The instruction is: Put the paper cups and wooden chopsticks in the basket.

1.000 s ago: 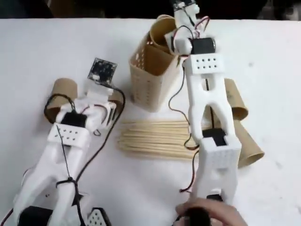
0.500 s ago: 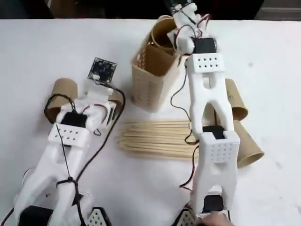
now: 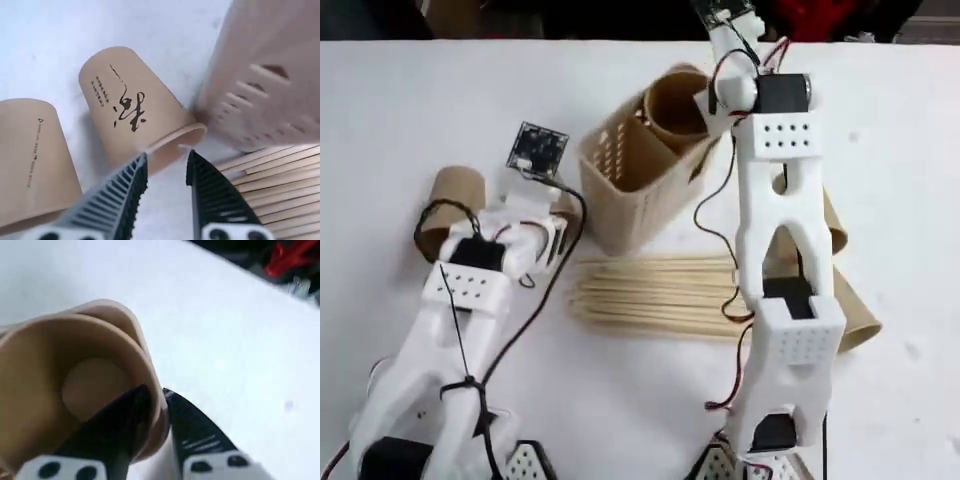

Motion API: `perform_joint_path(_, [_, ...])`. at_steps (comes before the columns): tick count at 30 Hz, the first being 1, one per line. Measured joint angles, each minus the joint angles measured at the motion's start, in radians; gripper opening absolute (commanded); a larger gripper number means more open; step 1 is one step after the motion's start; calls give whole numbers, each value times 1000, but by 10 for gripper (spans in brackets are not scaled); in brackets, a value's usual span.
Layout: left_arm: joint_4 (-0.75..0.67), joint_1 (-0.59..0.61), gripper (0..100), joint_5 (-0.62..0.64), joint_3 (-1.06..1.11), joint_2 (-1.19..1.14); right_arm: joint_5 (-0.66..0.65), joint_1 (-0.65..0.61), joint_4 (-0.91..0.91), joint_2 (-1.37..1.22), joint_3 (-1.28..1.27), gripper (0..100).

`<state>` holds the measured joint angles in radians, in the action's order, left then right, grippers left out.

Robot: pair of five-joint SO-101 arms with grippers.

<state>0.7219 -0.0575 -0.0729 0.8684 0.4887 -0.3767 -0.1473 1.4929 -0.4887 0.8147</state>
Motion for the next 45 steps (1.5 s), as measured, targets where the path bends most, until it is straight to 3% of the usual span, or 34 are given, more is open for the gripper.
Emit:
perform_joint_path(13, [0,0,146,0,0,0,235,51,123,87,-17,15])
perform_joint_path(31, [0,-11,146,0,0,0,272,92,221,84,127,22])
perform_joint_path(39, [0,-11,146,0,0,0,272,84,221,86,63,216])
perform_joint_path(45, [0,-11,146,0,0,0,203,83,221,120,63,265])
